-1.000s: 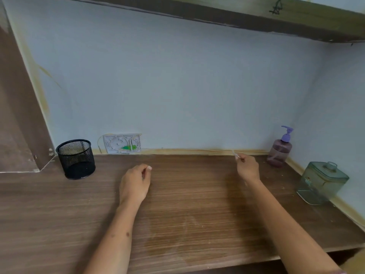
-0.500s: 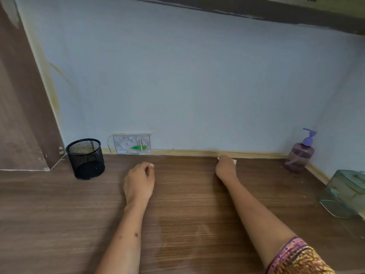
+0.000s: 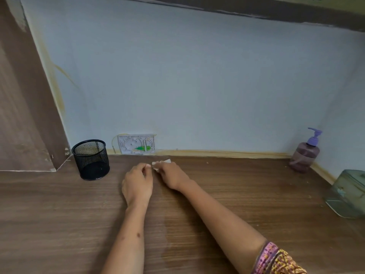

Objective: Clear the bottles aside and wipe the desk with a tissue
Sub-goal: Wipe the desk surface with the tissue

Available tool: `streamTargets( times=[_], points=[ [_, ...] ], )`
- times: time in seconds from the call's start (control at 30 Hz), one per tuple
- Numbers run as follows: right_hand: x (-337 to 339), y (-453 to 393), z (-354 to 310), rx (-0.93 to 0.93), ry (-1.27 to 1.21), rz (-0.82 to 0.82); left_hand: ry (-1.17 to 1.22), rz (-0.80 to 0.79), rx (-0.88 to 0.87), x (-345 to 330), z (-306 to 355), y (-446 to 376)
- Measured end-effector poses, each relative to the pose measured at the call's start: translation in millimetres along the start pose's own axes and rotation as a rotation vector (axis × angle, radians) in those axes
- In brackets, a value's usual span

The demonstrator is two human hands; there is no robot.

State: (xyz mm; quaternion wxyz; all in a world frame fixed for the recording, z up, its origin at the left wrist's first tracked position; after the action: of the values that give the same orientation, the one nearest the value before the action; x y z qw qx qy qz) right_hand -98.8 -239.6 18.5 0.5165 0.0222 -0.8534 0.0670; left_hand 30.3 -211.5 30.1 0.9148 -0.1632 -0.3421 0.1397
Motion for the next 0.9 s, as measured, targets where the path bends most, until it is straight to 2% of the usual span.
streamTargets(
  times=[0.1,0.2,0.4,0.57,0.77,0.9],
  points=[
    [-5,22,-5,0.174,0.036,-0.088,0.021,0.006,-0.008,1,1,1],
    [5,46,12,0.256,0.031,-0.144,0.028,-0.008,-0.031,-1,5,3],
    [40,69,65,0.17,0.059,-0.167,0.031,-0.034,-0.068,-2,12,9],
    [76,85,124,-0.05,0.106,-0.052,0.021,-0.043,-0.09,-2,15,10],
    [131,110,227,-0.59,0.093,0.291,0.021,-0.05,-0.132,-2,22,13],
    [134,109,237,-0.75,0.068,0.36,0.021,-0.053,-0.139,-5,21,12]
  ],
)
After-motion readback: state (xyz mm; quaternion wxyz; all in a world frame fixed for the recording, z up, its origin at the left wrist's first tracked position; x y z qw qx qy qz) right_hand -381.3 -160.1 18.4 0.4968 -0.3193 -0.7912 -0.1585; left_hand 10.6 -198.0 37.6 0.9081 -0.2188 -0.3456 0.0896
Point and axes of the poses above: each hand's wrist, its own y-axis away from the middle knuckle, its own x-axis out of the back of the hand, z = x × y, the point moved 10 cm from there along -y, towards the middle knuckle, and after that the axes turned 6 degrees about -x, right-handed, at the moved point
